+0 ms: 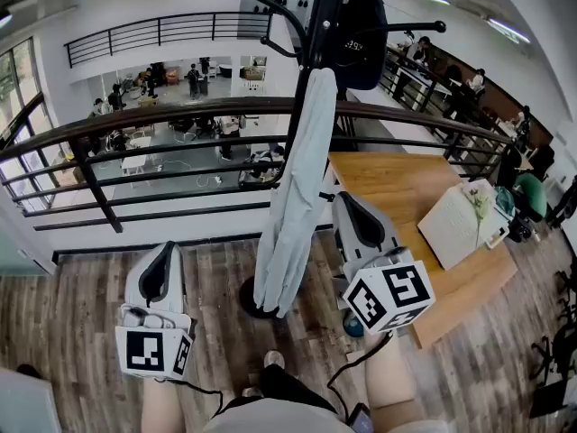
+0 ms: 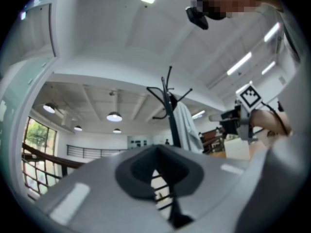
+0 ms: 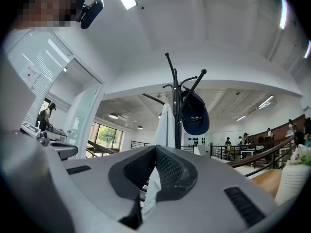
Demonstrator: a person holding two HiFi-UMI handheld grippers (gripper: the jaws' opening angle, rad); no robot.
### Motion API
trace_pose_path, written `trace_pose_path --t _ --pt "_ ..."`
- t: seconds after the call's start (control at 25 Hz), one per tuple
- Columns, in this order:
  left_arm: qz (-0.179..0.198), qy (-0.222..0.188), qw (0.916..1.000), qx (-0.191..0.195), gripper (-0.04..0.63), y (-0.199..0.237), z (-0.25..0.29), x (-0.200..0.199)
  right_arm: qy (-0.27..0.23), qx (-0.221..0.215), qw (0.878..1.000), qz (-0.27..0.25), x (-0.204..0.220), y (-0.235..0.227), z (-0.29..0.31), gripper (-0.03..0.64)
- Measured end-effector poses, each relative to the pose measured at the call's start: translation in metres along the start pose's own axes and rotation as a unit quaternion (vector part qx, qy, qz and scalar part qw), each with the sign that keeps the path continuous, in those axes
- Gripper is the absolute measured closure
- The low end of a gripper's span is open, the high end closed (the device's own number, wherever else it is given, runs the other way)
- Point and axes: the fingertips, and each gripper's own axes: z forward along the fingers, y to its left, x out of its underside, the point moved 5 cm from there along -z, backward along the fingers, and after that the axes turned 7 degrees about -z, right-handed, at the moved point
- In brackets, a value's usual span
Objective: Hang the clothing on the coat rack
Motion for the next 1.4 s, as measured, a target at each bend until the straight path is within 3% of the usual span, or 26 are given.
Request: trace_pose_path --t 0.64,1.4 --pt "-0.012 0.013 0.9998 0.012 0.586 -0.026 -0.036 0.004 0.033 0.042 0.998 0.014 0.046 0.01 -0.075 0.615" --pt "-0.035 0.035 0.9987 0.012 0.586 -0.036 -0.047 0.021 0.062 0.053 0.996 0.022 0.081 0.021 -0.115 0.615"
